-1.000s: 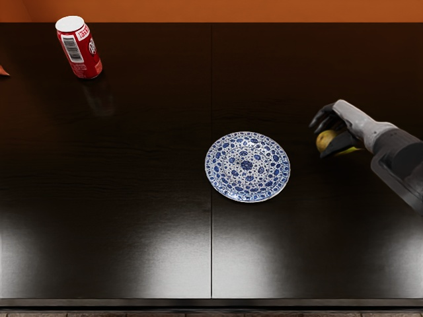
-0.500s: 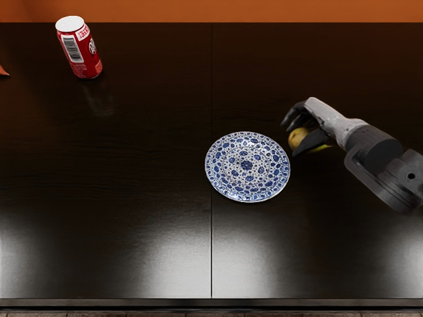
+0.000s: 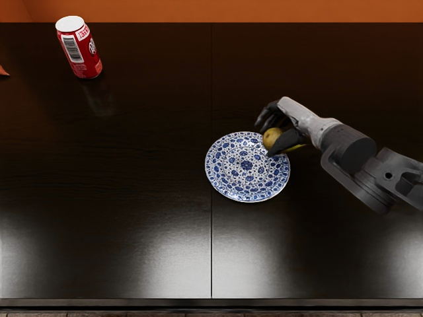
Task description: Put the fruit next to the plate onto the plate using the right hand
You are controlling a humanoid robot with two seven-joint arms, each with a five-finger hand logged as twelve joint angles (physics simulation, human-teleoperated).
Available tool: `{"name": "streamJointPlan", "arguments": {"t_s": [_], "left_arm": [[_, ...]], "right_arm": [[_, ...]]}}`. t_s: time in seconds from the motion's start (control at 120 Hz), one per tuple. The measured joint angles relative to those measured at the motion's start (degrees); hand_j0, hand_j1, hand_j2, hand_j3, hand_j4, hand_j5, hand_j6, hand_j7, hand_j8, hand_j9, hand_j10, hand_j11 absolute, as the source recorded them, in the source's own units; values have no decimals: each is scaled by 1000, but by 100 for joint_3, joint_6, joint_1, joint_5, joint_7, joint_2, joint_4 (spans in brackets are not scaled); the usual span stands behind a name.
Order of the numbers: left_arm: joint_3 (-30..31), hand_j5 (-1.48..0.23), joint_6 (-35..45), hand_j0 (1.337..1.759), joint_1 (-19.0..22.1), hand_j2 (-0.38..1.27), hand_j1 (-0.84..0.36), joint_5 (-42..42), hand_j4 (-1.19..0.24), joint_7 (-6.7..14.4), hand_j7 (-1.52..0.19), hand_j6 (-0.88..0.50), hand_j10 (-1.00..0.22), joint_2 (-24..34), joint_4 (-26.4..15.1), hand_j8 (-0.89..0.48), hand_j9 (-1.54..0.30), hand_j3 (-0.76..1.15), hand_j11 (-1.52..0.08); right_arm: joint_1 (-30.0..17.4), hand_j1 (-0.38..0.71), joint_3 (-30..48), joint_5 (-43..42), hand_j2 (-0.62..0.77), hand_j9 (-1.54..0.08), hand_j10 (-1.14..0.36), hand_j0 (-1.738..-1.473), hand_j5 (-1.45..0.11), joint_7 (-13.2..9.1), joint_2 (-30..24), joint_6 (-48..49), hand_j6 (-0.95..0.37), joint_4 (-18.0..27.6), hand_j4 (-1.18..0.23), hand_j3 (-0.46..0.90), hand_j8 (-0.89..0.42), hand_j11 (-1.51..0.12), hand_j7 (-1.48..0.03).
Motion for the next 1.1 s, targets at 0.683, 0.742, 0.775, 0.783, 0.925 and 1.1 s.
{"name": "streamJointPlan", "arguments": {"t_s": [0.683,0.742,0.775,0.783,0.925,1.1], "left_arm": [[0,-5,0,1658,0,1,344,0,-4,0,-5,-4,-4,0,0,-4,-5,0,-5],[0,-5,0,1658,0,1,344,2,-4,0,-5,-4,-4,0,0,-4,-5,0,-5],[0,-5,0,1658,-7,1,344,1,-4,0,-5,-4,-4,0,0,-4,-5,0,-5],[0,-5,0,1658,-7,1,344,1,-4,0,-5,-4,-4,0,0,-4,-5,0,-5],[0,-5,0,1658,-7,1,344,2,-4,0,-5,-4,-4,0,0,-4,-5,0,-5],[0,-5,0,1658,-3,1,344,2,-4,0,-5,-4,-4,0,0,-4,-5,0,-5]], "right_arm": [[-6,73,-268,-35,143,-571,-319,-1657,-572,-2,571,-130,-432,-35,-426,0,-325,-565,-562],[-6,-24,-249,-40,107,-438,-247,-1658,-439,-2,556,-184,-332,-39,-327,0,-252,-434,-431],[-4,-68,-243,-41,90,-377,-214,-1658,-378,-2,549,-203,-286,-40,-282,0,-218,-374,-371],[-4,-78,-241,-42,86,-364,-207,-1658,-365,-2,546,-207,-276,-40,-272,0,-210,-360,-358],[5,-197,-226,-41,41,-201,-119,-1658,-201,-2,408,-237,-154,-38,-151,0,-121,-199,-198],[4,-270,24,23,16,-102,-64,-1658,-102,-1,-134,128,-80,-38,-78,0,-65,-101,-100]]}}
